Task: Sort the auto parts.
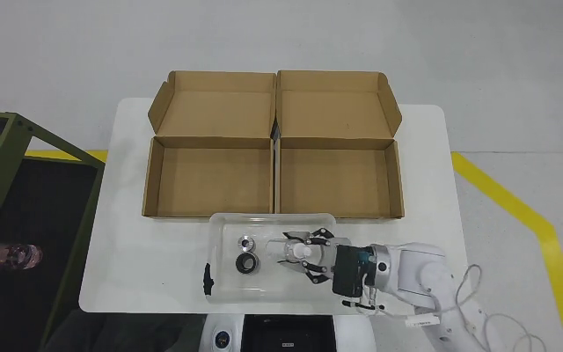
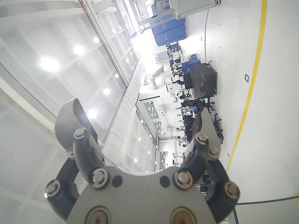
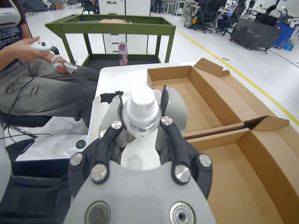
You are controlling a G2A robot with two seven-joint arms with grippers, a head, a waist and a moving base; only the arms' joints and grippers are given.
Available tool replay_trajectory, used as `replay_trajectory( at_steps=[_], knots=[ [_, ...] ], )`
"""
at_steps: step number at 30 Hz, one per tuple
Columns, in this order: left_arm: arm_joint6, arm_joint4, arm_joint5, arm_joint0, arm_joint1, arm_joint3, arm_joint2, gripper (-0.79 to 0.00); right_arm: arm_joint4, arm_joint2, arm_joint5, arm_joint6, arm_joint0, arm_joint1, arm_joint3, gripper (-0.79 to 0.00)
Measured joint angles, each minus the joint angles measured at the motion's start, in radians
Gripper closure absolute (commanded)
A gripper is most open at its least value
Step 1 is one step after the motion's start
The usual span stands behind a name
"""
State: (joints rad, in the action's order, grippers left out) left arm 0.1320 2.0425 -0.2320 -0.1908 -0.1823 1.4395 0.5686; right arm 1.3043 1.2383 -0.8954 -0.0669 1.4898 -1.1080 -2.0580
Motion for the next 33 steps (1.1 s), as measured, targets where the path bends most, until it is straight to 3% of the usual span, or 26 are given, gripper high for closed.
replay_trajectory(
  at_steps=[7,16,33],
  knots=[
    [0.0,0.0,0.0,0.0,0.0,0.0,0.0,-0.785,-0.183,0.125,-0.008,-0.071,0.018,0.012,0.035,0.0],
    [0.0,0.0,0.0,0.0,0.0,0.0,0.0,-0.785,-0.36,0.274,-0.006,-0.08,0.03,0.025,0.09,0.0],
    [0.0,0.0,0.0,0.0,0.0,0.0,0.0,-0.785,-0.428,0.246,0.104,-0.02,-0.029,0.02,0.164,0.0]
  ],
)
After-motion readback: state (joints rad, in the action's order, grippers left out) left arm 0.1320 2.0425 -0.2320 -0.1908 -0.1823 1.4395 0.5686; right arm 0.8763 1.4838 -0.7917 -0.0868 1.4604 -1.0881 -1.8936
